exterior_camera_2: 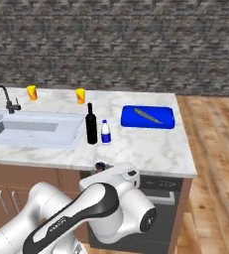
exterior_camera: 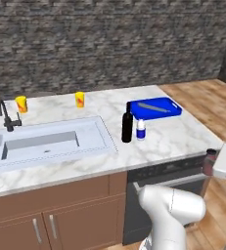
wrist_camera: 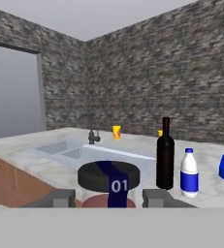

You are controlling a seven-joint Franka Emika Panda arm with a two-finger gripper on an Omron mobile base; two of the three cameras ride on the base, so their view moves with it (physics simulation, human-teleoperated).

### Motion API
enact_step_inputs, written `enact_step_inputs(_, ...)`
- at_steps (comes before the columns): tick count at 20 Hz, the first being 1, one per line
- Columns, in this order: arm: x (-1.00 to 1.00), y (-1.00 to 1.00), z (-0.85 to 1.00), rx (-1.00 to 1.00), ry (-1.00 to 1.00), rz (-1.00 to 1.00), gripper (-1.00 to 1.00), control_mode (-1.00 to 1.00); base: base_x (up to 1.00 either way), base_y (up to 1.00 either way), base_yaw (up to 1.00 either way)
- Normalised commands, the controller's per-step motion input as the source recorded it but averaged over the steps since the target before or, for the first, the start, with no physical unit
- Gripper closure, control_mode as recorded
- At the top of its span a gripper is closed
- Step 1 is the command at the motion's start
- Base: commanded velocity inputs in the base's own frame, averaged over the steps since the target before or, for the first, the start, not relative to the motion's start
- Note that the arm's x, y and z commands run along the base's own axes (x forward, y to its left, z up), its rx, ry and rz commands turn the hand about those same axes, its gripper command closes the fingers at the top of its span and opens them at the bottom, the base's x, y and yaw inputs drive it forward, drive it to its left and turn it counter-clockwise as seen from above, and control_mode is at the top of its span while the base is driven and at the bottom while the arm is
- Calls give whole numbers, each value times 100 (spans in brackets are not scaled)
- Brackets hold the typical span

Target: Place the drinks on the dining counter in a tight cluster.

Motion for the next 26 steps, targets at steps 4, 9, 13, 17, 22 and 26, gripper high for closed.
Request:
enact_step_inputs(4, 0, 0, 0, 0, 0, 0, 100, 100, 28, -42, 21)
enact_step_inputs(9, 0, 0, 0, 0, 0, 0, 100, 100, 31, -39, 25)
enact_step_inputs(13, 0, 0, 0, 0, 0, 0, 100, 100, 34, -39, 21)
enact_step_inputs(17, 0, 0, 0, 0, 0, 0, 100, 100, 36, -40, 18)
enact_step_inputs(22, 0, 0, 0, 0, 0, 0, 100, 100, 42, -41, 14)
enact_step_inputs(26, 0, 0, 0, 0, 0, 0, 100, 100, 40, -43, 13)
